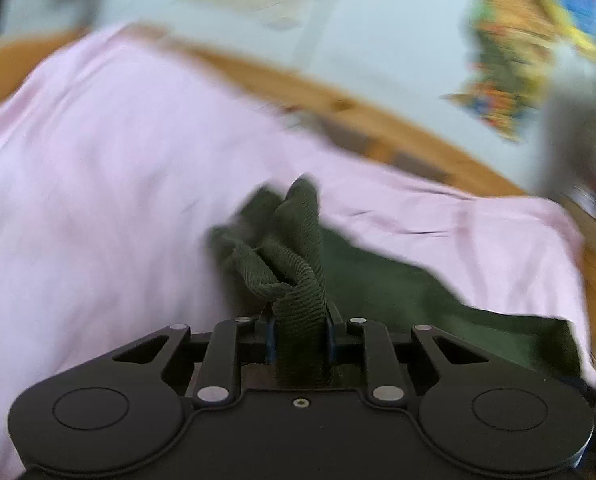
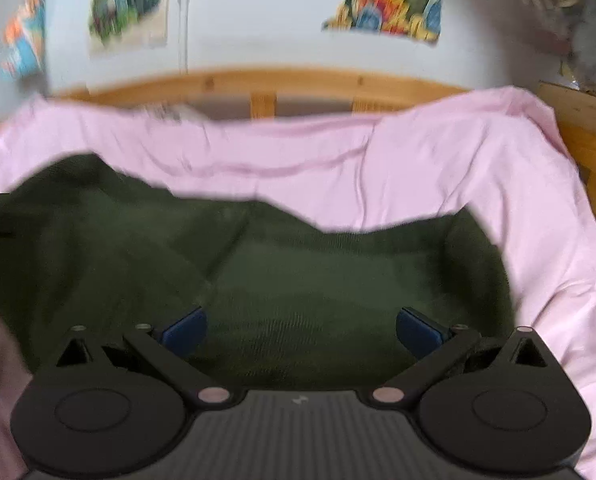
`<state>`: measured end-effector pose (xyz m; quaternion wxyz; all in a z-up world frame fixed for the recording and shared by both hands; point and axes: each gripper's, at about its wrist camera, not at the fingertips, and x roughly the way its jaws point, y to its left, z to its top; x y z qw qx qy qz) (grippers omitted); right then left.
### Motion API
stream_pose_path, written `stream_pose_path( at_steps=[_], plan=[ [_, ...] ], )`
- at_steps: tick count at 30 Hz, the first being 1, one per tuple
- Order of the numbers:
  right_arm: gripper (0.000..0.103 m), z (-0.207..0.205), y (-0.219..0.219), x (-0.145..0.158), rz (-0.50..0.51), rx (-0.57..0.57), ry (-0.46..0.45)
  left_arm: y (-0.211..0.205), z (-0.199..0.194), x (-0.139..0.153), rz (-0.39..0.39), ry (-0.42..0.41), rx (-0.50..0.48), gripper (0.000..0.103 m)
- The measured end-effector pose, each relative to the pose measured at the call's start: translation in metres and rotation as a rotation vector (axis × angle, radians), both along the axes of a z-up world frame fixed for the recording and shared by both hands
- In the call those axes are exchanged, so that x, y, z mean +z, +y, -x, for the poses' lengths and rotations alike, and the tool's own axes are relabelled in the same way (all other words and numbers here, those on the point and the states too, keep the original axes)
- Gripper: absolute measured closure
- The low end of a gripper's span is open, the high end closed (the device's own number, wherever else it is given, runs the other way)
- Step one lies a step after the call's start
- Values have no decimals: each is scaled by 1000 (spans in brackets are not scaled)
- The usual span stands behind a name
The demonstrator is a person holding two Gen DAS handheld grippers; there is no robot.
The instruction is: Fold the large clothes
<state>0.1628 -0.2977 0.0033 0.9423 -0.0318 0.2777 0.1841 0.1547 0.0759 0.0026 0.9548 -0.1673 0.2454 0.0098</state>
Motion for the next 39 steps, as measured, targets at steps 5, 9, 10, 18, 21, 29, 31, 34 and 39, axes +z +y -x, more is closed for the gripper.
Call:
stream_pose_path(
  at_steps=[5,9,10,18,21,29,31,34,39],
  plan=[
    [0,-2,-58,1,-404,99,40,-57,-11,40,-150,-98,-250,81],
    [0,-34,-86,-25,-802,197,248,-113,-15,60,-255,-111,-432,81],
    [0,-43,-89,-33,-899,222,300,-128,-16,63,-285,-109,-476,81],
    [0,-94,-120,-67,-1313,234,398,-222,2,44,-433,-61,-728,81],
    [0,-106,-136,-67,-1301,176,375,-241,9,32,-474,-50,-780,81],
    [0,-99,-151,-47,-1150,114,279,-276,23,13,-483,-27,-866,81],
    [0,-88,-153,-37,-1089,114,249,-284,28,7,-491,-26,-890,81],
    [6,-78,-156,-28,-1004,93,210,-291,26,2,-482,-19,-903,81],
    [23,-68,-160,-21,-894,70,150,-285,11,-3,-362,19,-895,81]
  ],
)
